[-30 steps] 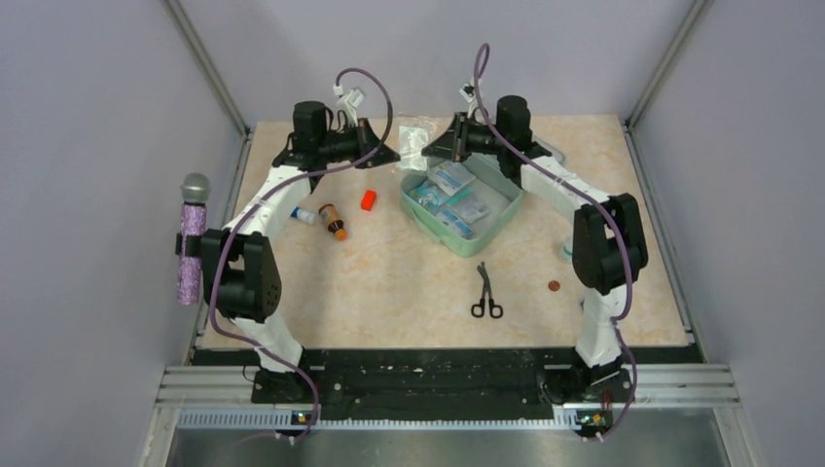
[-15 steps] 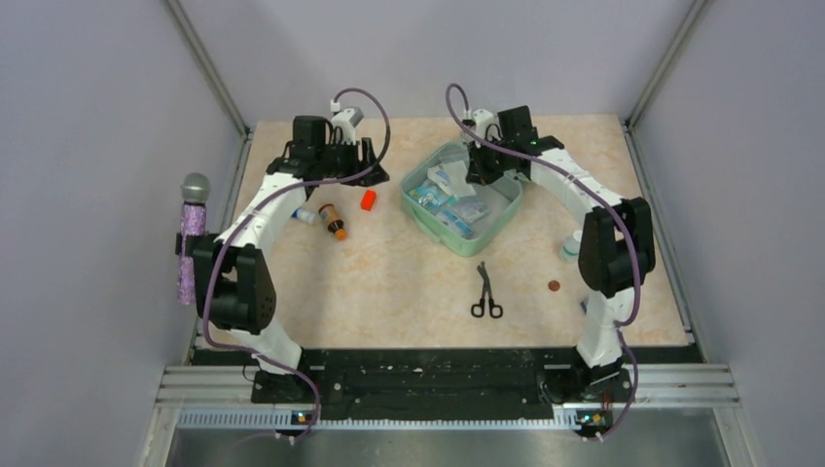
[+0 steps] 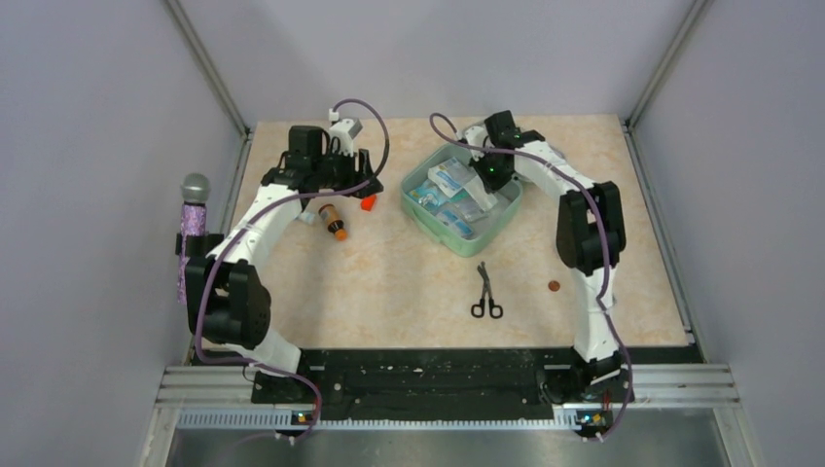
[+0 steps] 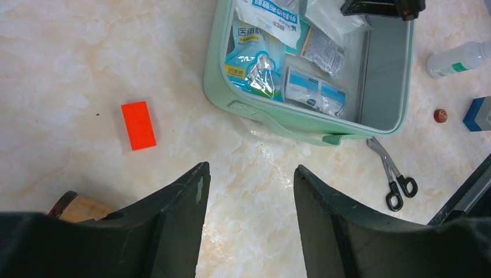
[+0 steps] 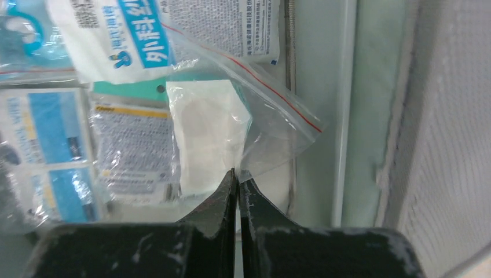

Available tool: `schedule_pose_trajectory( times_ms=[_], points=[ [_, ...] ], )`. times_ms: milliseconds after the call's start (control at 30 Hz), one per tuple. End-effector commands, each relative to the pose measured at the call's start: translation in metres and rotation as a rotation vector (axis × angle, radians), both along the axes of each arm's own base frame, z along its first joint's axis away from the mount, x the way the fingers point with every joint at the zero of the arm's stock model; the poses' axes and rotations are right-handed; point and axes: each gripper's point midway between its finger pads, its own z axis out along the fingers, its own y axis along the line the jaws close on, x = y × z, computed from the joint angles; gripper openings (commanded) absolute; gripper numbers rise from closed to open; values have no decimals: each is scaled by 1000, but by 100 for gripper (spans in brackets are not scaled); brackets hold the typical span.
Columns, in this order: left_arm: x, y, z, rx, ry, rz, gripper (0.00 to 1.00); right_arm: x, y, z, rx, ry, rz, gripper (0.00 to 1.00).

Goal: Organize the medicine kit

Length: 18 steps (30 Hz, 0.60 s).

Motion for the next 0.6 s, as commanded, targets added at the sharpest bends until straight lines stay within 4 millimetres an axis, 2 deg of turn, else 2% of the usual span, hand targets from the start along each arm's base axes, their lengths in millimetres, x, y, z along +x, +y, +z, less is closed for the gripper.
schedule_pose_trajectory(
  times_ms=[0,133,267,333,400,567],
  points=[
    [-2,4,14,20,-63,-8,60,22,-5,-3,-61,-31,23,0],
    [-2,6,10,31,-57,-2,60,32,-3,-8,-76,-45,38,7],
    [0,9,4,49,-42,17,60,40,-2,-2,-72,-73,11,12],
    [0,12,2,62,-30,31,60,40,-3,3,-72,-78,-8,19],
    [-2,16,0,81,-13,51,60,38,-4,14,-74,-88,-24,30],
    [-15,28,-16,143,65,83,61,28,-11,63,-55,-150,-72,46]
  ],
)
